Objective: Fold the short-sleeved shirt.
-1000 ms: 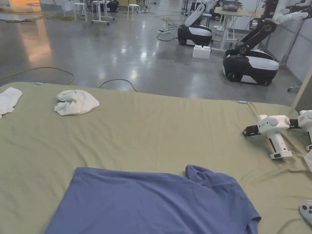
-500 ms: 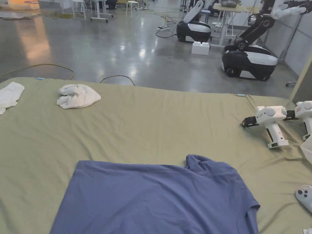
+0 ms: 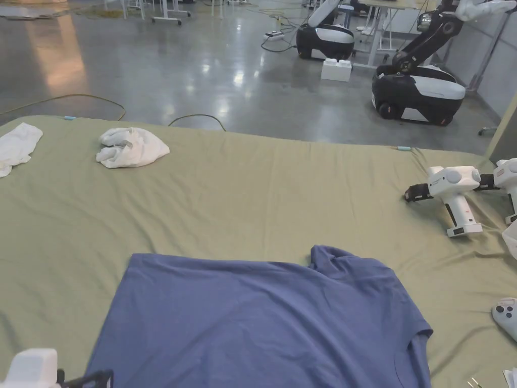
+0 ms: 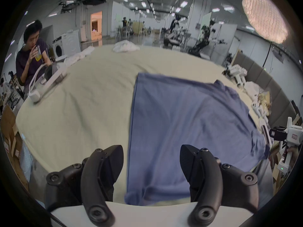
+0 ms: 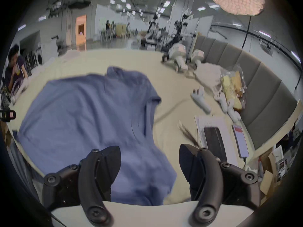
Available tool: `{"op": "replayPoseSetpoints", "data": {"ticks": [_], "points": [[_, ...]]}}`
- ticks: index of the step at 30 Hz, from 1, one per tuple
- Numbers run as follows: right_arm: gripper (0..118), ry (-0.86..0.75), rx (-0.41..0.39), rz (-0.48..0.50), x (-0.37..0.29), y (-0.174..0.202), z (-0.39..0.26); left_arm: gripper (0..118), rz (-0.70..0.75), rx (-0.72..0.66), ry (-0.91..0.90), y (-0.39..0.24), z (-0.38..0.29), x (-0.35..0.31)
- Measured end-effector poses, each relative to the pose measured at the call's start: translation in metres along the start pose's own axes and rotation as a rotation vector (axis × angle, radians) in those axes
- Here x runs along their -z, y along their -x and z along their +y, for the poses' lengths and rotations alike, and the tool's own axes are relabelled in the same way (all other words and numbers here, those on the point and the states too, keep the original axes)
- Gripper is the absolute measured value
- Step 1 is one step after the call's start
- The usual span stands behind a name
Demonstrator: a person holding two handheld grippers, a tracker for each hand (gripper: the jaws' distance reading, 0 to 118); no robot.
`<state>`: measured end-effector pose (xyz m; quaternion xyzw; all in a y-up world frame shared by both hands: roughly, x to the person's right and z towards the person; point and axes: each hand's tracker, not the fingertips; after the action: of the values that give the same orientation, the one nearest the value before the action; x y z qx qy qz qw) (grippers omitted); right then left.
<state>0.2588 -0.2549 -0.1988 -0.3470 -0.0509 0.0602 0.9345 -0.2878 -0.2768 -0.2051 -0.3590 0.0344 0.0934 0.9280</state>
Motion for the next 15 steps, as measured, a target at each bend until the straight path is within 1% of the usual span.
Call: {"op": "replayPoseSetpoints", "data": {"ticks": [4, 8, 10, 11, 12, 13, 14, 15], "points": [[78, -0.19, 0.024, 0.022, -0.004, 0.02, 0.034, 74, 0.006, -0.021, -0.177, -0.018, 0.029, -0.006], [78, -0.378, 0.044, 0.066, -0.014, 0.047, 0.062, 73, 0.017, 0.019, -0.323, -0.042, 0.053, -0.015], [77, -0.458, 0.053, 0.071, -0.02, 0.062, 0.075, 69, 0.029, 0.054, -0.401, -0.056, 0.062, -0.023], [75, -0.488, 0.056, 0.077, -0.023, 0.067, 0.078, 65, 0.037, 0.073, -0.432, -0.061, 0.065, -0.026], [67, -0.525, 0.065, 0.079, -0.026, 0.073, 0.082, 53, 0.051, 0.093, -0.467, -0.068, 0.068, -0.031], [54, -0.558, 0.07, 0.077, -0.029, 0.078, 0.086, 40, 0.053, 0.116, -0.501, -0.074, 0.07, -0.035], [35, -0.575, 0.074, 0.08, -0.031, 0.082, 0.089, 27, 0.058, 0.129, -0.524, -0.079, 0.072, -0.038], [9, -0.593, 0.082, 0.081, -0.033, 0.086, 0.092, 11, 0.071, 0.137, -0.551, -0.084, 0.073, -0.042]]}}
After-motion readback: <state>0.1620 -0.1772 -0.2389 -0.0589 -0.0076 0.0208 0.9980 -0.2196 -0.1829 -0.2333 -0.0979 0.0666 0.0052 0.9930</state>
